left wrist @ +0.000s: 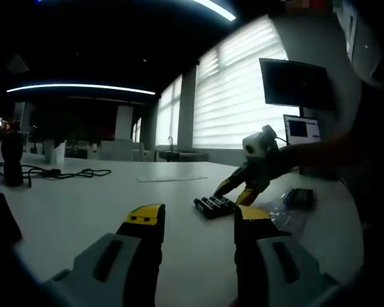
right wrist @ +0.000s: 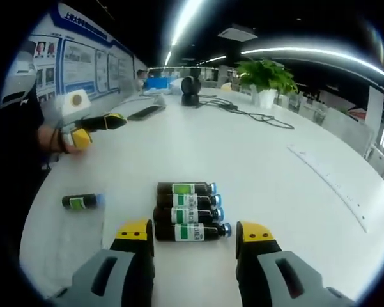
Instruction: Grip medicine bottles put into box
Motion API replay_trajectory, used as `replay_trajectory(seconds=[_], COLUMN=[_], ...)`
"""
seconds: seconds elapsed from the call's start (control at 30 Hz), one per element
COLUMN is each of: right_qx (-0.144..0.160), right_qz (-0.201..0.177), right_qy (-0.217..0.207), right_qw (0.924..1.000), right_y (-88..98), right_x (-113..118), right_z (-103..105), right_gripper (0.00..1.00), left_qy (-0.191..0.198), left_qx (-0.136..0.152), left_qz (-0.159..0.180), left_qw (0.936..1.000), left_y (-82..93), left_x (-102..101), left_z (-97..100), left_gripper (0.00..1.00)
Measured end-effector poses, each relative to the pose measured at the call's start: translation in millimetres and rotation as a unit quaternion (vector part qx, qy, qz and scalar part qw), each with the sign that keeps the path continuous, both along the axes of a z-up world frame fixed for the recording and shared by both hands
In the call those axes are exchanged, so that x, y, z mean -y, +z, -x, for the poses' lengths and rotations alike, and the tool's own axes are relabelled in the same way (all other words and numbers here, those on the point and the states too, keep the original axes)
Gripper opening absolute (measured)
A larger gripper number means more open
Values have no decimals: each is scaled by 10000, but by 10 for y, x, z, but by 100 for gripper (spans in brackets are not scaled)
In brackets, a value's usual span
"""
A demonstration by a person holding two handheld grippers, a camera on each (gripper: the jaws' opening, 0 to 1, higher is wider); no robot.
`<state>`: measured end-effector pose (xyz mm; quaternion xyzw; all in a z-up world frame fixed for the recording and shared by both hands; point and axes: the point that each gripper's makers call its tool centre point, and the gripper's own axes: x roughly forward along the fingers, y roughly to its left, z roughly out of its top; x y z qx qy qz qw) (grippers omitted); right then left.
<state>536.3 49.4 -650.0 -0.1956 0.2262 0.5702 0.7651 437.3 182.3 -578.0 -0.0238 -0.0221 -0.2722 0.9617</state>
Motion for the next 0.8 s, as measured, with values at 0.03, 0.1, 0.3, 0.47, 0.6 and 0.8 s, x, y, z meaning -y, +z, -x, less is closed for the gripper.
replay_trajectory(seconds=[0.03, 0.1, 0.3, 0.47, 0.6, 0.8], right_qx=[-4, -21, -26, 3, -7, 138], right_qz=[4, -13, -57, -63, -68, -322], right_qy=[19, 4, -63, -93, -137, -285], right_qw=[10000, 10000, 10000, 9999, 9999, 9990], right_y=[-1, -1, -1, 1, 5, 261], right_x=[-3, -9, -7, 0, 13, 19], right_z=[-1, 2, 0, 2, 3, -13], right_gripper=[45, 44, 43, 42, 42, 42], left_qy=[-1, 3, 21, 31, 20, -2], left_qx=[0, 0, 2, 30, 31, 60], left_qz=[-1, 3, 5, 5, 30, 35], left_qw=[10000, 10000, 10000, 10000, 10000, 10000], left_y=[-1, -1, -1, 7, 11, 21], left_x=[0, -2, -11, -16, -17, -12], left_z=[-1, -3, -8, -5, -3, 13], left_gripper=[36, 36, 36, 36, 36, 36])
